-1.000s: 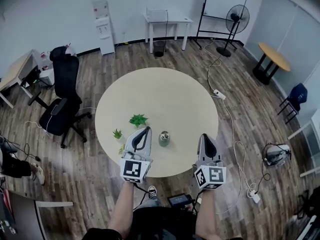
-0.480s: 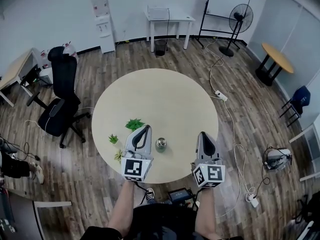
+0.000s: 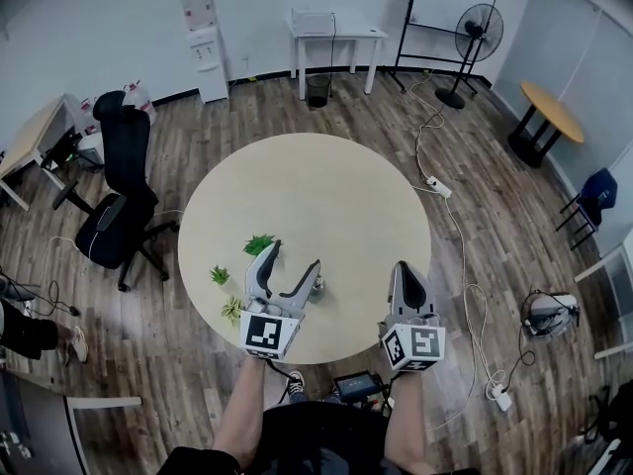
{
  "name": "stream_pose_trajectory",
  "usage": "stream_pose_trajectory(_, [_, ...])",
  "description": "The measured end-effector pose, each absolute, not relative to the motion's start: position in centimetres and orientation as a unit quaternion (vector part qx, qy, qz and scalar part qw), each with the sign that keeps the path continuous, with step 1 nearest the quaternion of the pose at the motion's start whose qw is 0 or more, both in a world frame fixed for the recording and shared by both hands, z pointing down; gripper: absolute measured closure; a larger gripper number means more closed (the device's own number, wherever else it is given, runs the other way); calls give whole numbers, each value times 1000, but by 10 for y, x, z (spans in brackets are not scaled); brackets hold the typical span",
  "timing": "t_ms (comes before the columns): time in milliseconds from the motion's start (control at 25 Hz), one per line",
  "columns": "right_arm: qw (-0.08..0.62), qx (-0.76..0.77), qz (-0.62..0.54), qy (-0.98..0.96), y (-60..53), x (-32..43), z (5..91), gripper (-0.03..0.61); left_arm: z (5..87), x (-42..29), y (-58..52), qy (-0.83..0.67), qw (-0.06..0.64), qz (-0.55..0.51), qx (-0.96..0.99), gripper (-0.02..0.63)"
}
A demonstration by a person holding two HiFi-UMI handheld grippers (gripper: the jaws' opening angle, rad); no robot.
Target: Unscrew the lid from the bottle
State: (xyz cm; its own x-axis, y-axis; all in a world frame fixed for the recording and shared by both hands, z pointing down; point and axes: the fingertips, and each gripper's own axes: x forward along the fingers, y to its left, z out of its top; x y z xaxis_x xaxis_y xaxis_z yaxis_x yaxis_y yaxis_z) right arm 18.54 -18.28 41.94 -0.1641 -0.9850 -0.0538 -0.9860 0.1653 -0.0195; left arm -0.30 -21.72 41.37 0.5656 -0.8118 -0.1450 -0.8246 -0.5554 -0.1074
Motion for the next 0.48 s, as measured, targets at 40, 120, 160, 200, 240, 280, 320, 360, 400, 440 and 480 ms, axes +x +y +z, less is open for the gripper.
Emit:
stream_pose_trajectory(40, [26,-646,9,763,-183,186,420,575,413,-1,-217,461,82,43,-882,266])
stream_pose_trajectory(120, [25,-646,7,763,-184,188,422,575,417,2,-217,457,82,37,-885,243])
stream_pose_trajectory(160, [25,-646,6,763,-184,189,423,575,419,4,-217,456,82,32,-886,236])
stream_pose_trajectory(200, [25,-646,6,763,-184,190,423,575,423,6,-217,454,80,28,-887,224])
stream_pose_trajectory(240, [24,-646,5,763,-185,190,424,575,427,7,-218,453,78,24,-888,207])
stream_pose_trajectory(280, [24,-647,4,762,-185,191,425,575,433,8,-219,452,74,18,-889,204])
stream_pose_trajectory(320, [23,-646,3,763,-187,191,426,575,441,9,-221,452,69,10,-889,204])
stream_pose_trajectory(360, [22,-646,2,763,-188,192,427,575,451,10,-223,451,63,2,-890,204])
stream_pose_trajectory(400, [20,-646,1,763,-189,192,429,575,462,11,-224,450,56,-6,-891,204])
stream_pose_trajectory(440, [18,-646,-1,763,-190,193,430,575,475,12,-225,449,49,-12,-892,204])
stream_pose_trajectory(480, [16,-646,-2,763,-191,194,431,575,488,14,-225,448,42,-18,-893,204])
